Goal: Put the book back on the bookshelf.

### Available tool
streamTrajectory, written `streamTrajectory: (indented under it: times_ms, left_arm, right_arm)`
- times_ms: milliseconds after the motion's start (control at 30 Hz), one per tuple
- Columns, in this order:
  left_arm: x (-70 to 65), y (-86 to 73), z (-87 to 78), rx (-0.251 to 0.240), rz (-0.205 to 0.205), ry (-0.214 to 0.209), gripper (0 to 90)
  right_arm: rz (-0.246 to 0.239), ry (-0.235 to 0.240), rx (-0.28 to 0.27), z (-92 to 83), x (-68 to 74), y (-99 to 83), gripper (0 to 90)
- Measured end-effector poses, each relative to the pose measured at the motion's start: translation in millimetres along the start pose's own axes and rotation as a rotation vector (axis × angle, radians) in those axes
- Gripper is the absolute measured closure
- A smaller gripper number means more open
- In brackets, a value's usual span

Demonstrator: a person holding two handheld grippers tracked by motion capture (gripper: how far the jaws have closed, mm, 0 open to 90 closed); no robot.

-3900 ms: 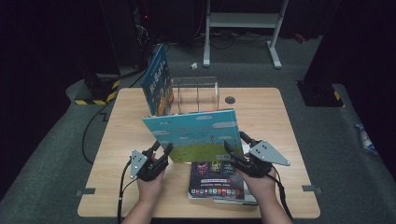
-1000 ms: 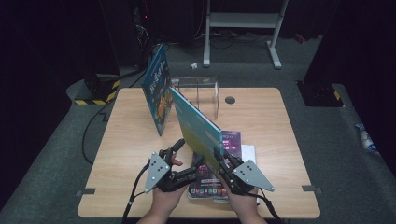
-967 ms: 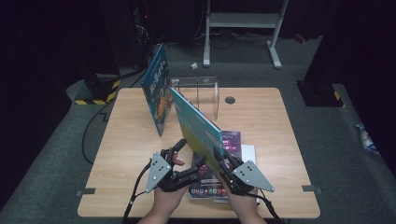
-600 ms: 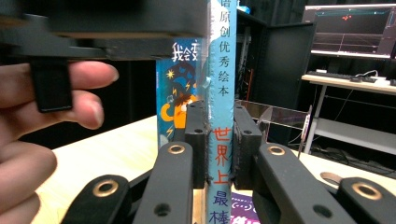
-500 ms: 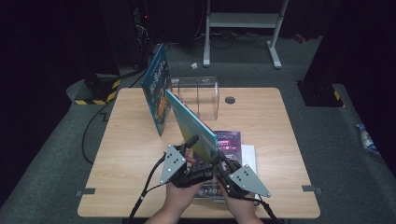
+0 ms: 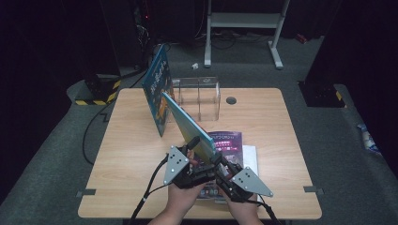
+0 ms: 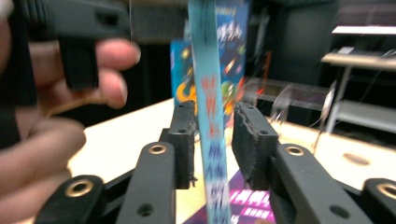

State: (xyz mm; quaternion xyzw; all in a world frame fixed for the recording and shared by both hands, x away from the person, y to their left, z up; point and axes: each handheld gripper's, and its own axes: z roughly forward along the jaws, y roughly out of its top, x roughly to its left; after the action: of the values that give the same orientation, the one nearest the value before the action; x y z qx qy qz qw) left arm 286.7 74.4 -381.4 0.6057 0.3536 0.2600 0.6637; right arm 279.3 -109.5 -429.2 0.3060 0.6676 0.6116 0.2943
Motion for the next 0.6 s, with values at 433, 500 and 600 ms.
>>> streamTrajectory:
  times_ms: [433, 500, 600]
  left_arm:
    - [2.8, -7.8, -2.5, 0.058, 0.002, 0.037, 15.1]
    - [4.2, -8.7, -3.8, 0.073, -0.005, 0.041, 14.7]
    - [4.6, -10.1, -7.1, 0.079, 0.005, 0.055, 14.9]
  right_arm:
    - [0.024, 0.063, 0.158, -4.5, -3.1, -30.1, 64.2]
    - [0.025, 0.074, 0.176, -3.4, -1.4, -32.9, 64.2]
    - [0.022, 0.099, 0.201, -1.3, 0.9, -36.9, 64.4]
